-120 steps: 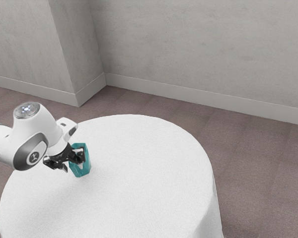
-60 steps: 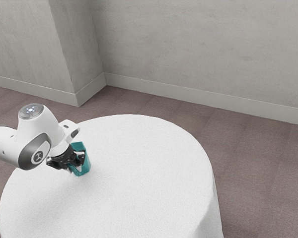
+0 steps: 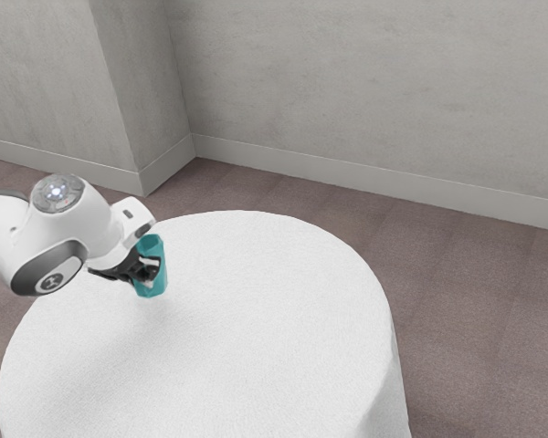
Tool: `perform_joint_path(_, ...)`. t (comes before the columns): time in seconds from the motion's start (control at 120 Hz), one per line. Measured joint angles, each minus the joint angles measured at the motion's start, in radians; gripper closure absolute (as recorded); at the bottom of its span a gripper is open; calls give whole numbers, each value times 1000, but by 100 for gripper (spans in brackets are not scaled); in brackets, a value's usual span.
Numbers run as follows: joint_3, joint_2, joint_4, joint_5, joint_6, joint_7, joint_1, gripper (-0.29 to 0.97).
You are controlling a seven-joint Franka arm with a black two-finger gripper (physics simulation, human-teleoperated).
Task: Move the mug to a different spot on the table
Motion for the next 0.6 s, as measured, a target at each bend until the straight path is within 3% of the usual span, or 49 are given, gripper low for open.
perform_joint_path(0.3,-3,29,-1,32,30,-137,-104,72)
perform_joint_path(0.458,-5,102,27,148,45,-211,-128,76)
perform_joint_path(0.6,-7,162,59,194,50,-270,-143,77)
